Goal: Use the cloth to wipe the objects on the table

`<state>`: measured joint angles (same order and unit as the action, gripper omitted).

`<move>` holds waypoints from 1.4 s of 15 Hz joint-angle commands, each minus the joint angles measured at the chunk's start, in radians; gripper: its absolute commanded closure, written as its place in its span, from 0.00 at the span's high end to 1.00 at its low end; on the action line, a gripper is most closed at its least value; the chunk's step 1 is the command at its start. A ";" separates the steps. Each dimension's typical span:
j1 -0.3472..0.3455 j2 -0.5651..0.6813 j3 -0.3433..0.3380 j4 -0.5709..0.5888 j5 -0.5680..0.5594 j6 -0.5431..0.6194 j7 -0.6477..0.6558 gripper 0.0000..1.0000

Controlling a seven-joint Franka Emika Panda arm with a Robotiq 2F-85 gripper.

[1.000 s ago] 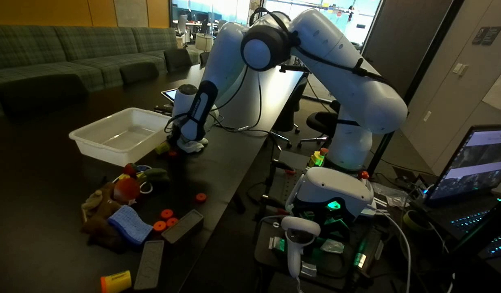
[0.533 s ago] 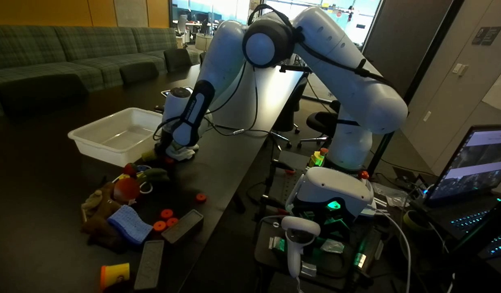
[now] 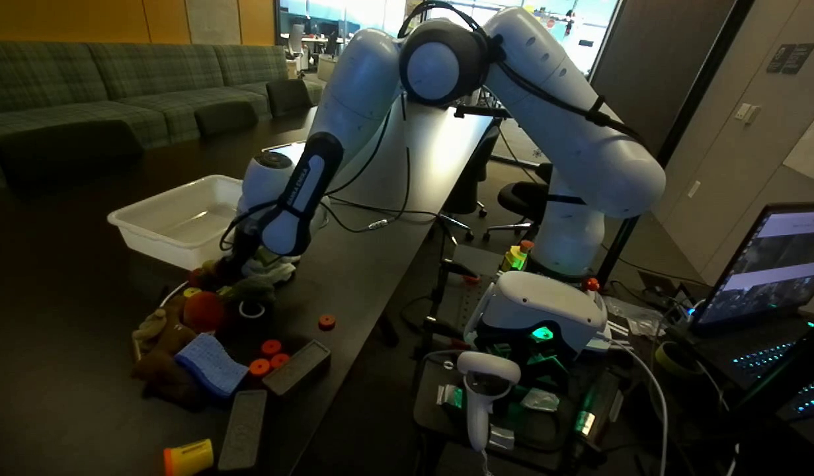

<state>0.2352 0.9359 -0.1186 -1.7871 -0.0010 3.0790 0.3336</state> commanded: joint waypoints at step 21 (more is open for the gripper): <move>-0.022 -0.407 0.211 -0.309 0.056 -0.028 -0.133 0.01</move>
<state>0.2974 0.6996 0.0447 -1.9101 0.0343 3.0729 0.2741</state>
